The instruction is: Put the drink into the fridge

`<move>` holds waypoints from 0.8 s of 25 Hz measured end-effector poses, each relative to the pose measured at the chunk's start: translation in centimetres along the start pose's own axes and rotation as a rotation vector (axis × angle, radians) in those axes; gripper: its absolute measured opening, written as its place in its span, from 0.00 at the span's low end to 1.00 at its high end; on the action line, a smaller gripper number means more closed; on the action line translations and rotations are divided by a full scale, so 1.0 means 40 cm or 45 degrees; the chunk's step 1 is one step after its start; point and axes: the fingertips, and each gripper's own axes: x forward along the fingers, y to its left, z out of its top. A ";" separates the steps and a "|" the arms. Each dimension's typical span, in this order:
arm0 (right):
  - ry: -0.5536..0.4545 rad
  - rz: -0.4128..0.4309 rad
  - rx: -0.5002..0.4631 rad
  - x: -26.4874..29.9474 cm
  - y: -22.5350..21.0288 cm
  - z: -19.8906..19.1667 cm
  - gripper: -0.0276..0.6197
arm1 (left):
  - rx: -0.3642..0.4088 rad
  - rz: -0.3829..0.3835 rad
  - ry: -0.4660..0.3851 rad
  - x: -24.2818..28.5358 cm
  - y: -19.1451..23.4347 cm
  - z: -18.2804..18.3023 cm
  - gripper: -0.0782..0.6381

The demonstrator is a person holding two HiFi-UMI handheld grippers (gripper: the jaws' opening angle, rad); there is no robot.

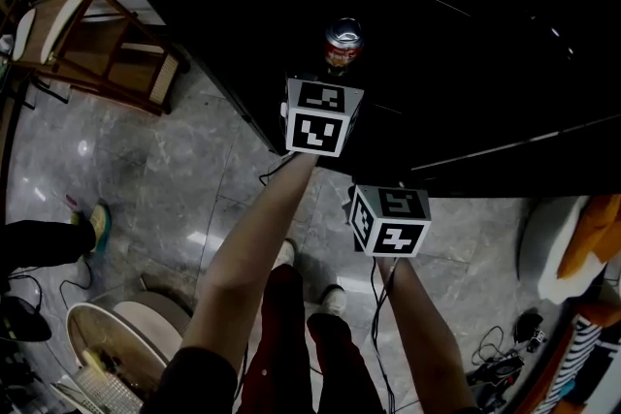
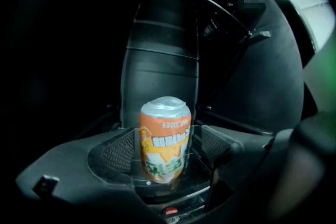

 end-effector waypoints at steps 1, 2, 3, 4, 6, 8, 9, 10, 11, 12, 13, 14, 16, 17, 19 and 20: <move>-0.006 0.003 -0.003 -0.004 0.003 0.002 0.07 | -0.007 0.002 0.001 -0.009 0.001 -0.001 0.65; -0.011 0.006 -0.004 -0.009 0.006 0.003 0.07 | -0.017 0.004 0.001 -0.019 0.002 -0.002 0.65; -0.014 0.008 -0.004 -0.015 0.008 0.002 0.07 | -0.029 0.006 0.000 -0.029 0.003 -0.003 0.65; -0.017 0.010 -0.002 -0.020 0.012 0.002 0.07 | -0.039 0.008 -0.003 -0.040 0.005 -0.004 0.65; -0.022 0.015 -0.002 -0.030 0.019 0.001 0.07 | -0.047 0.015 -0.015 -0.063 0.008 -0.005 0.65; -0.031 0.013 -0.010 -0.041 0.025 0.002 0.07 | -0.042 0.019 -0.028 -0.086 0.008 -0.006 0.65; -0.037 0.007 -0.020 -0.048 0.026 0.003 0.07 | -0.042 0.019 -0.030 -0.097 0.007 -0.008 0.65; -0.042 0.000 -0.032 -0.056 0.028 0.004 0.07 | -0.047 0.019 -0.030 -0.108 0.006 -0.011 0.65; -0.047 -0.004 -0.042 -0.064 0.029 0.006 0.07 | -0.057 0.017 -0.028 -0.119 0.004 -0.014 0.65; -0.050 -0.003 -0.045 -0.071 0.031 0.007 0.07 | -0.069 0.012 -0.025 -0.130 0.001 -0.018 0.65; -0.051 0.002 -0.041 -0.078 0.034 0.008 0.07 | -0.080 0.005 -0.020 -0.141 -0.004 -0.023 0.65; -0.051 0.010 -0.033 -0.085 0.037 0.009 0.07 | -0.090 -0.005 -0.015 -0.153 -0.011 -0.028 0.65; -0.058 0.024 -0.018 -0.102 0.043 0.011 0.07 | -0.102 -0.025 -0.015 -0.183 -0.030 -0.036 0.65; -0.062 0.027 -0.016 -0.111 0.046 0.014 0.07 | -0.103 -0.034 -0.017 -0.200 -0.040 -0.038 0.65; -0.071 0.028 -0.014 -0.132 0.047 0.022 0.07 | -0.096 -0.051 -0.021 -0.233 -0.061 -0.040 0.63; -0.076 0.027 -0.011 -0.142 0.046 0.027 0.07 | -0.093 -0.056 -0.023 -0.249 -0.070 -0.040 0.61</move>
